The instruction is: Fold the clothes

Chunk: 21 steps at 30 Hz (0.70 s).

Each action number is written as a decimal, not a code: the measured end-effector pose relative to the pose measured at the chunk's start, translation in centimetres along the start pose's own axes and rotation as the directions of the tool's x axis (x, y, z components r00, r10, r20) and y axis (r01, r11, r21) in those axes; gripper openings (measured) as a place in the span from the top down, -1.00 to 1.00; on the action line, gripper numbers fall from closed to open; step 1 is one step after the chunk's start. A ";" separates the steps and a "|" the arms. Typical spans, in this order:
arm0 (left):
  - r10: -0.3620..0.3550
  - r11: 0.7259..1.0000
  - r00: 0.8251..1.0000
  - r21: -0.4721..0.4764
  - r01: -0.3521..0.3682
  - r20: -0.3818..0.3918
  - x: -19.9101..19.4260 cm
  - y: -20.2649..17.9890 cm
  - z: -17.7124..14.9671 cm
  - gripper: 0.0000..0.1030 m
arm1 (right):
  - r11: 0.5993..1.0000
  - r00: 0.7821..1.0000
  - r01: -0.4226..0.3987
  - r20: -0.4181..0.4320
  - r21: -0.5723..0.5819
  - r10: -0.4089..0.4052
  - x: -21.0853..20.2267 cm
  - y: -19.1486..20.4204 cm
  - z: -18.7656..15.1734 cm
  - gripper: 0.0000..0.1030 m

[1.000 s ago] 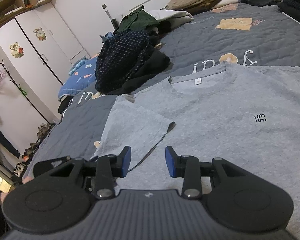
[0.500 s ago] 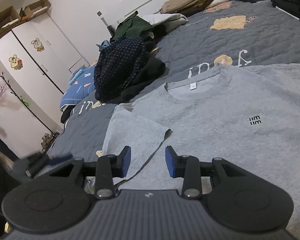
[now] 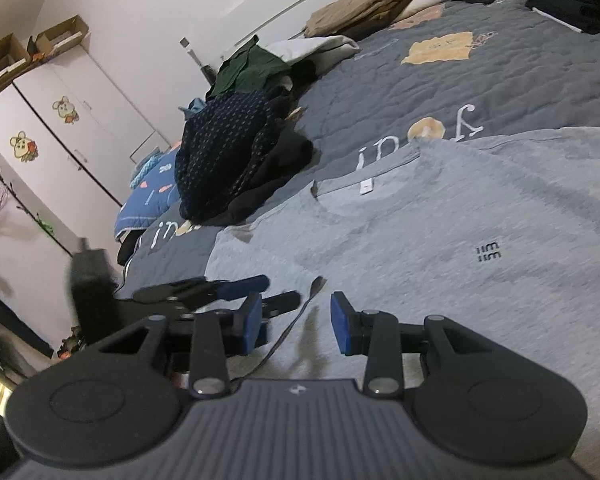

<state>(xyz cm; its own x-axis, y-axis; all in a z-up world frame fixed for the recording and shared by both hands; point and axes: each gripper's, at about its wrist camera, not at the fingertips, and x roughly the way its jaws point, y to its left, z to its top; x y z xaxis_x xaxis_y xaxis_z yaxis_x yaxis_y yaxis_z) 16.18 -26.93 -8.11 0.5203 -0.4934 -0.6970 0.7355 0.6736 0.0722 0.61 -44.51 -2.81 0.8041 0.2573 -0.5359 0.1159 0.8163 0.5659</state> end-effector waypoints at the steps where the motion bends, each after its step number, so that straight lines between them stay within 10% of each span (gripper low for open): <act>1: 0.006 1.000 1.000 -0.017 -0.006 -0.004 0.6 0.0 0.0 0.16 | 1.000 1.000 0.001 0.002 0.006 -0.001 -0.1 -0.2 0.1 0.29; 4: 0.009 0.999 1.000 -0.039 -0.010 -0.017 2.1 0.1 0.1 0.24 | 1.000 1.000 0.001 0.006 0.017 -0.001 -0.3 -0.5 0.2 0.29; 5: 0.015 0.999 1.000 -0.036 -0.015 -0.020 2.5 0.1 0.1 0.66 | 1.000 1.000 0.000 0.007 0.019 0.000 -0.3 -0.5 0.3 0.29; 8: 0.032 0.995 0.999 -0.095 -0.033 -0.013 2.7 0.8 0.4 0.91 | 1.000 1.000 -0.007 0.009 0.017 0.007 -0.5 -0.4 0.3 0.29; 14: -0.041 0.959 0.992 -0.273 0.074 0.122 0.6 2.7 0.8 0.91 | 1.000 1.000 -0.015 0.014 0.016 0.015 -0.7 -0.2 0.4 0.29; 18: -0.013 0.981 1.000 -0.192 0.012 -0.005 1.8 1.5 0.7 0.84 | 1.000 1.000 -0.017 0.010 0.011 0.017 -0.7 0.0 0.4 0.29; 21: 0.002 0.975 0.999 -0.221 0.009 0.050 -0.8 2.1 -0.4 0.22 | 1.000 1.000 -0.017 0.012 0.009 0.017 -0.7 0.0 0.4 0.29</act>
<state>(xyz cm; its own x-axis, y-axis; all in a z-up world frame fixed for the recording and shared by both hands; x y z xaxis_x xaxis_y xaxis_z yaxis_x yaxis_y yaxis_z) 17.17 -24.91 -7.67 0.5431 -0.5189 -0.6601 0.6260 0.7742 -0.0935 0.27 -44.89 -2.13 0.8127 0.2652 -0.5189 0.1074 0.8070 0.5807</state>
